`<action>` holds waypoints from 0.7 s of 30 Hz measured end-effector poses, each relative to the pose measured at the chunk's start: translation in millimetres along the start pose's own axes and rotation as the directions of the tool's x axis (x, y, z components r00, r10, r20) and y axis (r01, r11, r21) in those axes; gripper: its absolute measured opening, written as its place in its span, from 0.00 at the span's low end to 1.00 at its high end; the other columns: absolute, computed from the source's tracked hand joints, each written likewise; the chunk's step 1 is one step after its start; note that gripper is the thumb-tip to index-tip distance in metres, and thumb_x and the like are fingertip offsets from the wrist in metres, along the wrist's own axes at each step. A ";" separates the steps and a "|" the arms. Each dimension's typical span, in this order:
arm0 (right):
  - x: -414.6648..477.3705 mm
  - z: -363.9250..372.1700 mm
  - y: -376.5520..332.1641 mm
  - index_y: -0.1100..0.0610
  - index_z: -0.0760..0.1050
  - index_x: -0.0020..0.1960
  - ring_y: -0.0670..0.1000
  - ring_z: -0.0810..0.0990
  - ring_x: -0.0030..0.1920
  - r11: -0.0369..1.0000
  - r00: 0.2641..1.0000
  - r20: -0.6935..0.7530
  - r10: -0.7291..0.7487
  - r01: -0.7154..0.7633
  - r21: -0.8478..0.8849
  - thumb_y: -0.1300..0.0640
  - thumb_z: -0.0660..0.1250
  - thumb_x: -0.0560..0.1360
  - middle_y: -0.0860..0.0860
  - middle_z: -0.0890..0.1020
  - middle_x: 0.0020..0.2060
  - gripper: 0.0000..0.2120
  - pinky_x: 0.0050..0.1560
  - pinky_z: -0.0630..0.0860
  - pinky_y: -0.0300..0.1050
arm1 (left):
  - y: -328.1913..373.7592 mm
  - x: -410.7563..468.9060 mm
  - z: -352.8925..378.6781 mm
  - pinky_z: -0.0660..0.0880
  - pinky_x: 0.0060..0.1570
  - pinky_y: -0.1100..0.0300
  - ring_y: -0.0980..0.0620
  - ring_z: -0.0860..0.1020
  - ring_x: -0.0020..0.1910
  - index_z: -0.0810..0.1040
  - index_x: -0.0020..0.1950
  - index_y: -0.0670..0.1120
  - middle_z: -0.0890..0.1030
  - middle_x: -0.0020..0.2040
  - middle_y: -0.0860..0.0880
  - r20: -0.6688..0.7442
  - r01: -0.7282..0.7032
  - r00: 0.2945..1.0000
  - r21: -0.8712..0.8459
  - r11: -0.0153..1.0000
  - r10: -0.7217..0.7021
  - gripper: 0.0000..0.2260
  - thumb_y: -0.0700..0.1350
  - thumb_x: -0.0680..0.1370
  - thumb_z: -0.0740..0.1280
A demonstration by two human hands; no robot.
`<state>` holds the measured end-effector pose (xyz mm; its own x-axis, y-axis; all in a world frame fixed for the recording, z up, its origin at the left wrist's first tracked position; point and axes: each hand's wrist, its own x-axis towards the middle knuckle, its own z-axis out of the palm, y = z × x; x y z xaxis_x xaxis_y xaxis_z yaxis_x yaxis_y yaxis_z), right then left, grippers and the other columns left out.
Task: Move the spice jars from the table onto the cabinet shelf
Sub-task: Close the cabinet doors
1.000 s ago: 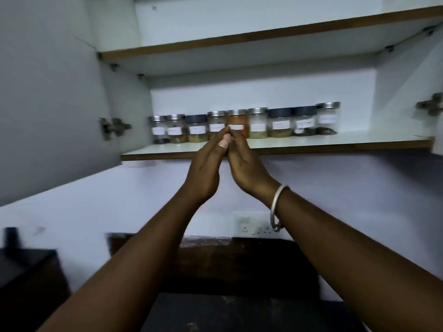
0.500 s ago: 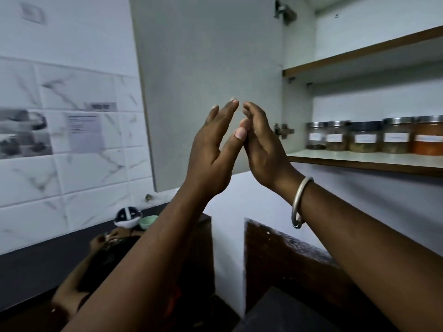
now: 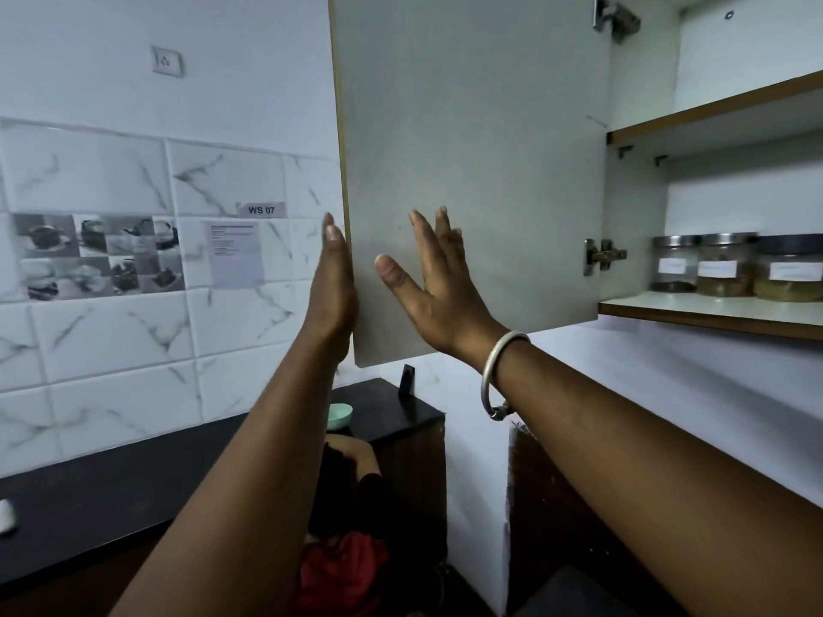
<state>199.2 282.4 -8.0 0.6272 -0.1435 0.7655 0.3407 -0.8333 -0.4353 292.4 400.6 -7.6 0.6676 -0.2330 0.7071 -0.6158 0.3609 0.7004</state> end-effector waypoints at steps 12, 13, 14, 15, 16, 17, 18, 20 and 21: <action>-26.7 -17.4 -7.9 0.42 0.48 0.84 0.53 0.33 0.83 0.998 0.989 -0.147 -0.015 0.024 0.064 0.27 0.52 0.75 0.51 0.43 0.85 0.42 0.82 0.39 0.63 | 18.8 -48.5 25.9 0.74 0.72 0.52 0.53 0.73 0.76 0.63 0.82 0.56 0.74 0.77 0.55 0.330 -0.108 0.932 -0.132 0.985 0.147 0.20 0.51 0.89 0.53; -32.4 -21.9 -10.9 0.42 0.48 0.84 0.52 0.34 0.83 0.994 0.981 -0.195 -0.014 0.035 0.102 0.27 0.52 0.75 0.50 0.44 0.85 0.42 0.82 0.38 0.63 | 24.1 -57.2 36.4 0.72 0.74 0.53 0.54 0.71 0.77 0.62 0.83 0.54 0.73 0.77 0.55 0.333 -0.172 0.922 -0.103 0.980 0.197 0.20 0.48 0.89 0.52; -38.6 -28.4 -13.4 0.42 0.48 0.84 0.50 0.35 0.83 0.988 0.970 -0.242 -0.006 0.043 0.145 0.28 0.52 0.75 0.49 0.46 0.85 0.41 0.82 0.39 0.63 | 28.3 -64.5 48.5 0.71 0.74 0.56 0.55 0.71 0.77 0.60 0.83 0.52 0.72 0.78 0.56 0.341 -0.220 0.911 -0.080 0.972 0.234 0.21 0.45 0.89 0.52; -45.1 -35.2 -15.5 0.42 0.49 0.84 0.49 0.37 0.84 0.979 0.959 -0.285 0.004 0.054 0.197 0.29 0.53 0.76 0.48 0.47 0.85 0.40 0.82 0.41 0.64 | 31.6 -72.4 60.4 0.70 0.75 0.57 0.56 0.70 0.78 0.58 0.84 0.49 0.71 0.79 0.55 0.360 -0.244 0.898 -0.075 0.967 0.255 0.22 0.44 0.89 0.52; -52.6 -46.9 -14.4 0.42 0.50 0.83 0.49 0.41 0.84 0.964 0.947 -0.322 0.008 0.078 0.255 0.30 0.54 0.77 0.48 0.50 0.85 0.39 0.82 0.44 0.64 | 35.1 -79.2 77.1 0.69 0.76 0.54 0.55 0.68 0.79 0.56 0.85 0.48 0.69 0.81 0.53 0.387 -0.257 0.882 -0.086 0.963 0.270 0.22 0.43 0.89 0.51; -59.5 -56.0 -15.4 0.43 0.52 0.83 0.50 0.46 0.85 0.937 0.943 -0.333 -0.001 0.117 0.330 0.33 0.56 0.77 0.47 0.53 0.84 0.37 0.82 0.48 0.63 | 38.8 -85.8 89.3 0.66 0.79 0.52 0.55 0.65 0.81 0.53 0.85 0.48 0.65 0.82 0.52 0.401 -0.269 0.870 -0.101 0.958 0.286 0.23 0.44 0.89 0.51; -67.1 -66.7 -14.9 0.44 0.53 0.83 0.50 0.53 0.84 0.898 0.941 -0.338 -0.021 0.166 0.407 0.36 0.58 0.78 0.47 0.58 0.83 0.36 0.82 0.53 0.61 | 43.1 -91.9 102.5 0.63 0.80 0.54 0.56 0.61 0.82 0.50 0.86 0.50 0.61 0.84 0.53 0.417 -0.294 0.852 -0.121 0.948 0.317 0.24 0.45 0.89 0.51; -83.6 -97.5 -9.0 0.50 0.55 0.83 0.46 0.63 0.81 0.818 0.944 -0.324 -0.055 0.229 0.528 0.40 0.60 0.80 0.47 0.66 0.80 0.35 0.81 0.61 0.52 | 51.7 -101.8 134.6 0.58 0.81 0.60 0.59 0.53 0.84 0.46 0.84 0.60 0.52 0.86 0.58 0.471 -0.331 0.788 -0.219 0.918 0.397 0.28 0.47 0.87 0.54; -90.7 -112.1 -5.9 0.52 0.55 0.83 0.45 0.64 0.80 0.790 0.951 -0.304 -0.054 0.227 0.569 0.38 0.62 0.80 0.47 0.67 0.79 0.37 0.80 0.61 0.50 | 53.8 -104.9 147.9 0.56 0.82 0.57 0.60 0.51 0.84 0.45 0.82 0.64 0.49 0.86 0.58 0.505 -0.323 0.757 -0.262 0.909 0.415 0.30 0.46 0.86 0.56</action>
<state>61.8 240.5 -21.7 0.3656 -0.2534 0.8956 0.8101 -0.3873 -0.4403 127.4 310.9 -29.8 0.0384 -0.4825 0.8750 -0.6660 0.6404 0.3824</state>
